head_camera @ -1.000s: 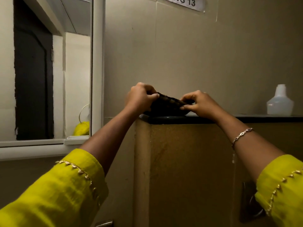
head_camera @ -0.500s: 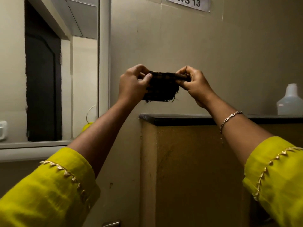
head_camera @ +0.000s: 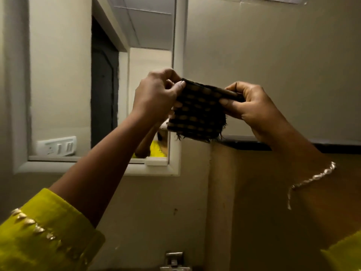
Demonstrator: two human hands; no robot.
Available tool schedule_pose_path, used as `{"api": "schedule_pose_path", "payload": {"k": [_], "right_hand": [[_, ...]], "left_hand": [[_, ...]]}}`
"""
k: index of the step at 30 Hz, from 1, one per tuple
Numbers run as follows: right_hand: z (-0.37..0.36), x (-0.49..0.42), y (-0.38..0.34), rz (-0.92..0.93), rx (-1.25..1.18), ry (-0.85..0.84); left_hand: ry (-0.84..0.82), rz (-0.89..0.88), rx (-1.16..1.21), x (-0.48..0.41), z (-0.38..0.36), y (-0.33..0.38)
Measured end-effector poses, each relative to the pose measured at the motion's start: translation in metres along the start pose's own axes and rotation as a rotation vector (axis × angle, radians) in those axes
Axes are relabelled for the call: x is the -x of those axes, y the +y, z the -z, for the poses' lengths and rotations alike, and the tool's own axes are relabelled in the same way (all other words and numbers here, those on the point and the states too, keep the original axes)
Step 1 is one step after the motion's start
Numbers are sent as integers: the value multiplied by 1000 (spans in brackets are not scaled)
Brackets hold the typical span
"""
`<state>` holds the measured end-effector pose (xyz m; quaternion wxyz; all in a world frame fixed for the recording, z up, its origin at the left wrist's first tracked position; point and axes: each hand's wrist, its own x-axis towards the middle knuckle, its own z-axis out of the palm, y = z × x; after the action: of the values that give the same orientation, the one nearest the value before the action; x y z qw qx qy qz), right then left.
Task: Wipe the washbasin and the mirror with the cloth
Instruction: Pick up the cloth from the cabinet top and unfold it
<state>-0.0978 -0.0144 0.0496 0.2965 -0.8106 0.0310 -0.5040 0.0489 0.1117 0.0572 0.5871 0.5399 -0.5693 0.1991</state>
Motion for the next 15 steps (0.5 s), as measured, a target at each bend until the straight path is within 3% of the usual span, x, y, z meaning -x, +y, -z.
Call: {"api": "schedule_pose_path", "payload": {"k": [7, 12, 15], "right_hand": [[-60, 42, -3, -106, -127, -212], [-102, 66, 6, -226, -162, -472], [-125, 75, 12, -253, -108, -730]], "left_hand": [[-158, 154, -114, 44, 55, -22], [-313, 273, -183, 79, 92, -45], [-466, 318, -236, 99, 111, -58]]}}
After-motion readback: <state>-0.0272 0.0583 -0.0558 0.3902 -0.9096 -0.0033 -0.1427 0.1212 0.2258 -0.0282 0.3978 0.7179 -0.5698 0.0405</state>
